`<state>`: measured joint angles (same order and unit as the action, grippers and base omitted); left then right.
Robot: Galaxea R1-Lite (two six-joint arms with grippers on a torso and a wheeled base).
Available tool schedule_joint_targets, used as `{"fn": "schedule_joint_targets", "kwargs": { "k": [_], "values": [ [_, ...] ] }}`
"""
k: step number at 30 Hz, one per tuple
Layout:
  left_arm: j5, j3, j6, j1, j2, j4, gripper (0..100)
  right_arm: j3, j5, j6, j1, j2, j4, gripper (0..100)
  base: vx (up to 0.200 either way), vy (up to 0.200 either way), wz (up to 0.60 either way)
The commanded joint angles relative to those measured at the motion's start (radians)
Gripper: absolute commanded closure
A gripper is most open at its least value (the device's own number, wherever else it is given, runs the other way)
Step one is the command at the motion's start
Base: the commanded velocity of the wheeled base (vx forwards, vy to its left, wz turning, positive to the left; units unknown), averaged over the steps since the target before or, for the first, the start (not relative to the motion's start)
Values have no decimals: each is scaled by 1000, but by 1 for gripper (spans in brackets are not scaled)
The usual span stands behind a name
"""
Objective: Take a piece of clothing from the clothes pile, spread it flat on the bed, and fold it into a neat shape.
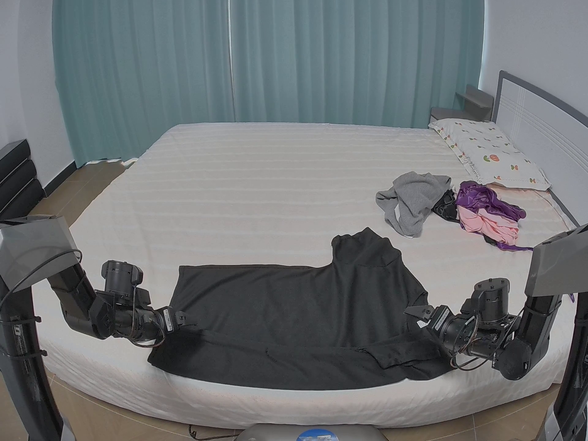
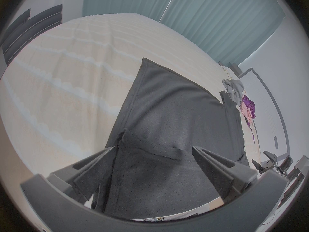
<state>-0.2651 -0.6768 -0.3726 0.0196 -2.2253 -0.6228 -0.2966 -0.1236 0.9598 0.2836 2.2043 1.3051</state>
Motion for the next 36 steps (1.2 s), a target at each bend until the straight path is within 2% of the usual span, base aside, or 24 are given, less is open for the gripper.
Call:
{"fn": "schedule_joint_targets", "kwargs": {
  "k": [1, 2, 3, 10, 17, 21, 29, 30, 34, 36],
  "values": [
    [21, -3, 0, 7, -7, 0, 0, 1, -1, -1, 2, 2, 0, 0, 0, 0, 0],
    [35, -3, 0, 7, -7, -2, 0, 1, 1, -1, 2, 2, 0, 0, 0, 0, 0],
    [50, -4, -3, 7, -7, -2, 100, 1, -1, -1, 2, 2, 0, 0, 0, 0, 0],
    [95, 16, -5, -1, 4, 2, 100, 1, -1, -1, 2, 2, 0, 0, 0, 0, 0],
    [101, 36, -31, -4, 27, 2, 100, 1, 1, -4, 5, 0, 0, 0, 0, 0, 0],
    [103, 36, -86, -10, 78, 2, 100, 1, 6, -9, 3, -20, 0, 0, 0, 0, 0],
    [92, 28, -100, -10, 64, -2, 100, 1, 4, -32, 14, 8, 0, 0, 0, 0, 0],
    [87, 26, -103, -10, 52, -3, 0, 4, 4, -32, 14, 9, 0, 0, 0, 0, 0],
    [76, 16, -114, -6, 36, -5, 0, 5, 2, -32, 16, 12, -1, 0, 0, 0, 0],
    [47, 11, -117, 2, 18, -11, 0, 8, 4, -32, 28, 29, 0, 0, 0, 0, 0]
  ]
}}
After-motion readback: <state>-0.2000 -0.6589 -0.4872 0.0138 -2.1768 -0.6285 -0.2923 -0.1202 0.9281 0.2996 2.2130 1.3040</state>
